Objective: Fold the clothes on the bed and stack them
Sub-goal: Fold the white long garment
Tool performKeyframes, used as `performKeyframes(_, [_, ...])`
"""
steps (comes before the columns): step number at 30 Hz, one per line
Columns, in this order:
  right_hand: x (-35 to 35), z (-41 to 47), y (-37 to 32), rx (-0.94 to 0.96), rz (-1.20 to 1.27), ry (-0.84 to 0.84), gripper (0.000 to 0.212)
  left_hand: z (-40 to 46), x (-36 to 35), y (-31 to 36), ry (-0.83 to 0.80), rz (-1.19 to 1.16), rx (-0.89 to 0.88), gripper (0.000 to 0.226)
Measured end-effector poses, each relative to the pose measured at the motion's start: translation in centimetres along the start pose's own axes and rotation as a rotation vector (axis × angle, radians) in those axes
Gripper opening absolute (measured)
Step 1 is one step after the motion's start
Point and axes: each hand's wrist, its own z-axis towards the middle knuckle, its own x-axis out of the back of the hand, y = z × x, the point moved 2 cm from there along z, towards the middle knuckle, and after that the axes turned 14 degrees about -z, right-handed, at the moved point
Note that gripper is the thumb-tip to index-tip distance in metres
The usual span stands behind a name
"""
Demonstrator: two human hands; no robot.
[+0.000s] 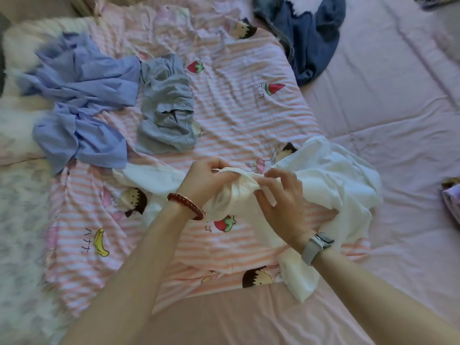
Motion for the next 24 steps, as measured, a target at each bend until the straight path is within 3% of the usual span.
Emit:
performKeyframes(2, [2.3,2.6,-0.1,0.028,0.031,0.012,0.012,-0.6,0.1,3.0,-0.008,0.037,-0.052,0.019])
performKeyframes(5, [6.7,5.5,-0.7,0.063,0.08,-0.109,0.024,-1.6,0.2,6.7,-0.009,0.052,-0.176,0.025])
performKeyframes(10, [14.5,10.4,-3.1,-0.037,0.234,-0.222,0.024,-3.6,0.2,12.3,0.05,0.0,-0.332,0.023])
performKeyframes(12, [17.3,12.7,-4.4,-0.094,0.254,-0.224,0.018,-4.2,0.5,14.7,0.138,0.038,-0.484,0.017])
performKeyframes(15, [19.8,15.3,-5.6,-0.307,0.404,-0.231,0.012,-6.8,0.2,16.9,0.226,0.07,-0.793,0.03])
performKeyframes(17, [20.4,16.2,-5.8,-0.446,0.487,-0.231,0.014,-9.0,-1.2,16.4,0.098,0.104,-0.947,0.041])
performKeyframes(21, [20.6,16.5,-5.6,-0.615,0.604,-0.242,0.016,-10.0,-4.3,13.0,-0.168,0.532,-1.05,0.085])
performKeyframes(22, [20.6,16.2,-5.4,-0.647,0.627,-0.244,0.016,-9.7,-4.5,12.6,-0.158,0.523,-1.034,0.08])
performKeyframes(24, [20.6,15.8,-5.1,-0.677,0.643,-0.253,0.016,-9.2,-4.1,12.9,-0.062,0.343,-1.043,0.046])
